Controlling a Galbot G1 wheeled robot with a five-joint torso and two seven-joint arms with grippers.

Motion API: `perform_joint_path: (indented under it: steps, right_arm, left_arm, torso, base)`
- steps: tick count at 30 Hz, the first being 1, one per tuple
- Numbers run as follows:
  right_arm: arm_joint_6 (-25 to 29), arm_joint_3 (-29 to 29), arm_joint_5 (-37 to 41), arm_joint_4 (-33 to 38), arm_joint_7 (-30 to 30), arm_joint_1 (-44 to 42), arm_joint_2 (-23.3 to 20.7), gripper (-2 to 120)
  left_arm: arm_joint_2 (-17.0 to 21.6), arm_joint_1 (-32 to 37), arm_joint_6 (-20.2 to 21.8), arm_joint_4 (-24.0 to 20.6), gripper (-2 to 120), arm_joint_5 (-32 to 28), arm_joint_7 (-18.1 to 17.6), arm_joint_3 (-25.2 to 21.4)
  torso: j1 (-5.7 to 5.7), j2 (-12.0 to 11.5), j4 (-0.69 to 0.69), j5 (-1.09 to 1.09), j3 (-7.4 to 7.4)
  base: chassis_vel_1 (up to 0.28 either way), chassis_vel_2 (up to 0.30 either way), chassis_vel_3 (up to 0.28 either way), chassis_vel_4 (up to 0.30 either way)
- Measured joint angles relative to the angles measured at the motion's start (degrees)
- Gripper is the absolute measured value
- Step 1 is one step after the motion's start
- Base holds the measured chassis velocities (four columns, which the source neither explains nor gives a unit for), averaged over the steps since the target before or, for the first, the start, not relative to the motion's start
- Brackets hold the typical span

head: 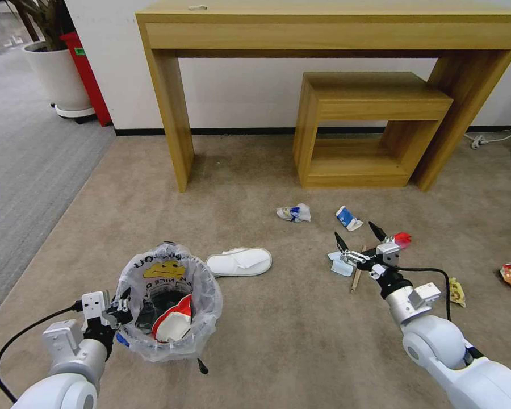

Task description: Pick up the trash bin and place the garbage on the floor into it.

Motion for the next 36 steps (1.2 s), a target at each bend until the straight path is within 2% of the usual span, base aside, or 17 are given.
perform_joint_path:
  steps: [36]
  right_arm:
    - [0.44, -0.63, -0.49, -1.31, -1.58, 0.61, 0.32, 100]
  left_arm:
    - [0.16, -0.57, 0.20, 0.25, 3, -2.01, -0.68, -0.36]
  torso:
    - [0.00, 0.00, 0.00, 0.00, 0.00]
  base:
    - [0.000, 0.000, 0.000, 0.000]
